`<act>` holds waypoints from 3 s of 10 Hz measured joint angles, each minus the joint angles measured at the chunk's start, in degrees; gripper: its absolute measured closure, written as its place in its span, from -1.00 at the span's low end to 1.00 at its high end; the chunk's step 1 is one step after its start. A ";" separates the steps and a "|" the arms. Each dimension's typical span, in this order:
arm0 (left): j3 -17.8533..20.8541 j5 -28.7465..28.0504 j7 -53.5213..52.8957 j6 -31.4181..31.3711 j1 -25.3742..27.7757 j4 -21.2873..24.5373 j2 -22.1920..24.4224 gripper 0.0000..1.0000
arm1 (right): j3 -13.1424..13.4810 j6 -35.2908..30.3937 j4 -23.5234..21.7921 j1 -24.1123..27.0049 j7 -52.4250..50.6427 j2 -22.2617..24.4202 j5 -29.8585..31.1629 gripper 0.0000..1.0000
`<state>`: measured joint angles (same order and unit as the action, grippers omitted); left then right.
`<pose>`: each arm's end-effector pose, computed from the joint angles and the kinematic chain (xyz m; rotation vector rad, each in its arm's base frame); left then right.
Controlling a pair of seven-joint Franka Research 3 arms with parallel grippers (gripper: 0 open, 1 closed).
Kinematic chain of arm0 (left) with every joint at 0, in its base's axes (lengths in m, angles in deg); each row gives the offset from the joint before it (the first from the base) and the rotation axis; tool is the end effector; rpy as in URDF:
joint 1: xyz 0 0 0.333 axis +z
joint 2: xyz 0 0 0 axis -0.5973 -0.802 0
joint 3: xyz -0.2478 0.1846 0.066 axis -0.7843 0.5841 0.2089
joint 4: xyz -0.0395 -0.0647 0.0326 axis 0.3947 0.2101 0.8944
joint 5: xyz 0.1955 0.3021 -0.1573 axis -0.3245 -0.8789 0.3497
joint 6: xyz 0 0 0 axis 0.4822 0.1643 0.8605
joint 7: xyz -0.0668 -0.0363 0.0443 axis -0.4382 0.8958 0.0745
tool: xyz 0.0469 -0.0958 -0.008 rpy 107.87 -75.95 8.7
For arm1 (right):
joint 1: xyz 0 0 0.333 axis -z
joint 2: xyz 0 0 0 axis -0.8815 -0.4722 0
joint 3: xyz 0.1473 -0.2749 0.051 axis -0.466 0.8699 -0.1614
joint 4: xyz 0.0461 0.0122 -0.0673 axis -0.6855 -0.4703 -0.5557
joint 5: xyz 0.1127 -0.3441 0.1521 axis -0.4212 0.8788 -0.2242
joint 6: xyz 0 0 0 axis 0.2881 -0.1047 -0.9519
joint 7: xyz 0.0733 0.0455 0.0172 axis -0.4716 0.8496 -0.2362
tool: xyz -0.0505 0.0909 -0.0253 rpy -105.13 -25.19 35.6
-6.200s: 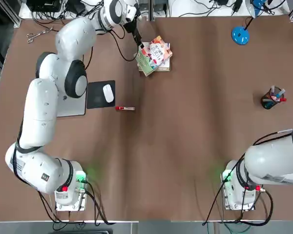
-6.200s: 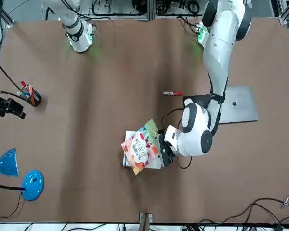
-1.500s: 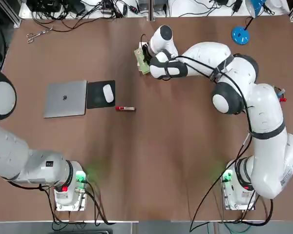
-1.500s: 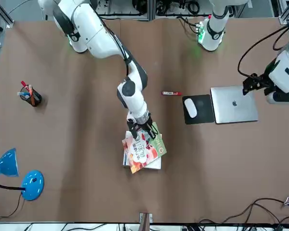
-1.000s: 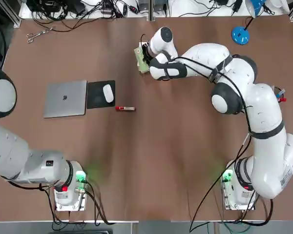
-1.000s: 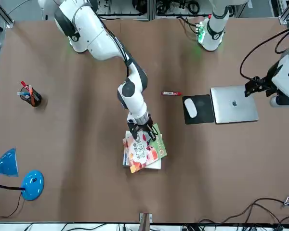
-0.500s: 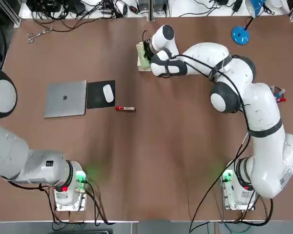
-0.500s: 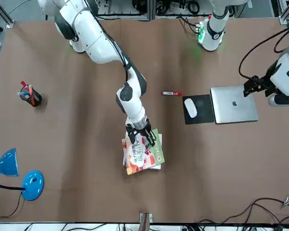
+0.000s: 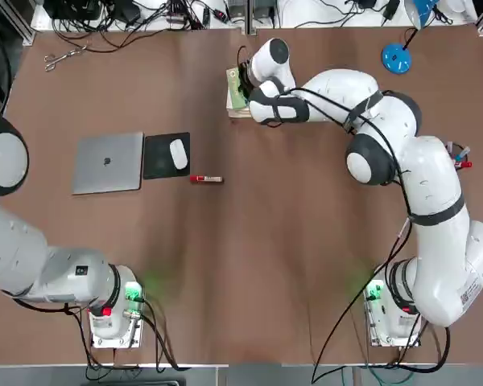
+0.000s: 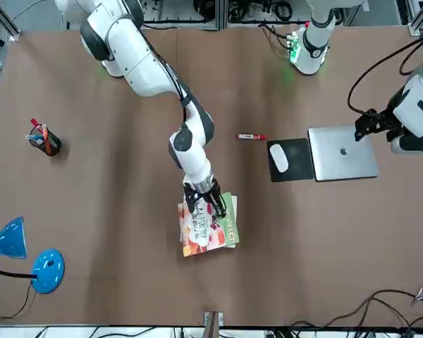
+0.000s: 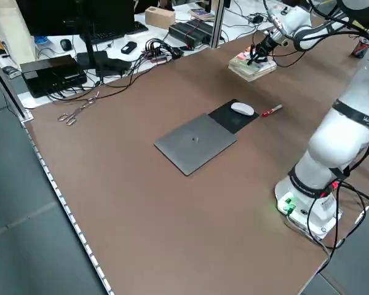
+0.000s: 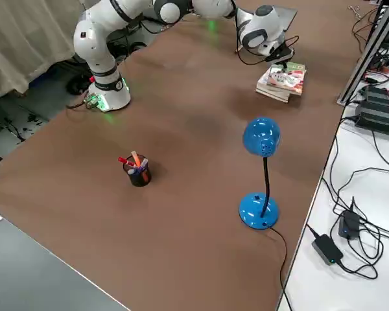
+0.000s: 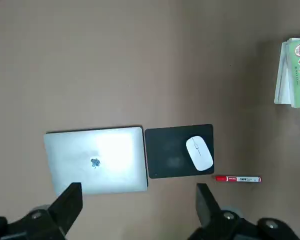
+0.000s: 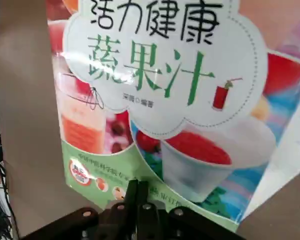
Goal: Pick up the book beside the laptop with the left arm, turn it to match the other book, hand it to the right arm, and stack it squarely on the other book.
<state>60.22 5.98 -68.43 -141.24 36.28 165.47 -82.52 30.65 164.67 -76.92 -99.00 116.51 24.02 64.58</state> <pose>0.5747 -0.0613 0.6102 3.1350 -0.0466 -0.0351 0.6108 0.5022 0.2159 -2.1605 1.4148 -0.1434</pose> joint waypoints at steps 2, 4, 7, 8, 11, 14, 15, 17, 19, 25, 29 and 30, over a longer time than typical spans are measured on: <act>0.01 0.00 0.00 0.00 0.01 -0.04 -0.03 -1.00 | 0.00 -1.93 1.68 0.34 0.00 1.51 0.00 0.96; 0.07 0.00 0.00 0.00 0.41 -0.04 -0.30 -1.00 | 0.04 -5.71 2.11 0.49 -0.32 4.39 0.18 0.97; 0.24 0.00 0.00 0.00 0.73 -0.04 -0.50 -1.00 | 0.34 -6.83 1.90 4.08 -7.44 4.94 0.83 0.97; 0.24 0.00 0.00 0.00 0.67 -0.05 -0.51 -1.00 | 0.38 -7.60 1.66 5.52 -10.39 4.93 0.86 0.98; 0.06 0.00 0.00 0.00 0.23 -0.14 -0.53 -1.00 | 0.41 -8.02 0.21 8.79 -13.27 4.75 0.86 0.98; 0.08 0.00 0.00 -0.06 0.37 -0.15 -1.28 -1.00 | 0.35 -8.03 -1.44 9.01 -13.36 4.44 0.87 0.98; 0.12 0.00 0.00 -0.19 0.45 -0.18 -1.69 -1.00 | 0.37 -8.03 -2.09 9.02 -13.36 4.35 0.87 0.98; 0.12 0.00 0.00 -0.26 0.44 -0.36 -1.88 -1.00 | 0.95 -8.03 -3.10 9.14 -13.35 4.21 0.88 0.98; 0.10 0.00 0.00 -0.27 0.39 -0.71 -1.90 -1.00 | 1.51 -7.96 -3.73 9.70 -13.34 4.19 0.88 0.98; 0.21 0.00 0.00 -0.29 0.78 -0.77 -2.18 -1.00 | 1.51 -7.12 -4.80 9.47 -8.36 4.35 0.89 0.99; 0.29 0.00 0.00 -0.29 0.81 -0.79 -2.60 -1.00 | 1.51 -7.42 -6.38 7.67 -2.05 5.48 0.99 0.99; 0.29 0.00 0.00 -0.29 0.81 -0.81 -2.65 -1.00 | 1.51 -7.39 -7.05 7.56 -1.62 5.86 0.99 0.99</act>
<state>60.51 5.98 -68.43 -141.53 37.09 164.66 -85.17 32.16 157.28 -83.96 -91.44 114.89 29.88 65.56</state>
